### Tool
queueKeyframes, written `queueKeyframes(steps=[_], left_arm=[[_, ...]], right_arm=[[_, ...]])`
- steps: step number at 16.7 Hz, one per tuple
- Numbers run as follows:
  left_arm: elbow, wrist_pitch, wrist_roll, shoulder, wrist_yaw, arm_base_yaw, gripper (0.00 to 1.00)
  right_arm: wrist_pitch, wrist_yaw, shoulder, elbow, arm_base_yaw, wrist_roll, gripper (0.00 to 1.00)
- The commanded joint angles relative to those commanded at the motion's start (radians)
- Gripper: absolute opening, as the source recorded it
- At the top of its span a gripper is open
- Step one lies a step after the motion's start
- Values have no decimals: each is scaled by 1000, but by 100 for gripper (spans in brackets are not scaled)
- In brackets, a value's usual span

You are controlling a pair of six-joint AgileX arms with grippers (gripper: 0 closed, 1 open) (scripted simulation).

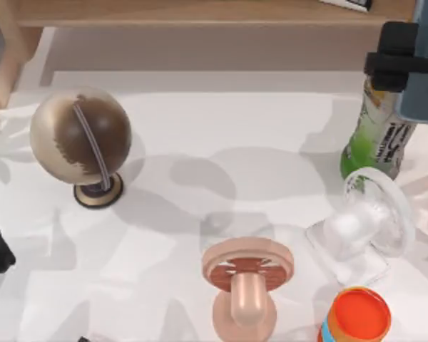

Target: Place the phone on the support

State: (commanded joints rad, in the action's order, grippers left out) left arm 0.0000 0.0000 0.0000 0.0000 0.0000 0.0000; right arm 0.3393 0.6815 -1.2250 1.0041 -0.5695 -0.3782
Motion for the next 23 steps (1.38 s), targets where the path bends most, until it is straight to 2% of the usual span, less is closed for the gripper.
queueKeyframes(steps=[5, 9, 18, 23], left_arm=[[0, 0, 0, 0, 0, 0, 100], [0, 0, 0, 0, 0, 0, 100], [0, 0, 0, 0, 0, 0, 100], [0, 0, 0, 0, 0, 0, 100]], right_arm=[[-165, 118, 186, -338, 61, -47, 0], [-235, 169, 263, -502, 92, -68, 0], [-257, 173, 281, -525, 100, -69, 0], [-387, 134, 332, -475, 176, -26, 0]])
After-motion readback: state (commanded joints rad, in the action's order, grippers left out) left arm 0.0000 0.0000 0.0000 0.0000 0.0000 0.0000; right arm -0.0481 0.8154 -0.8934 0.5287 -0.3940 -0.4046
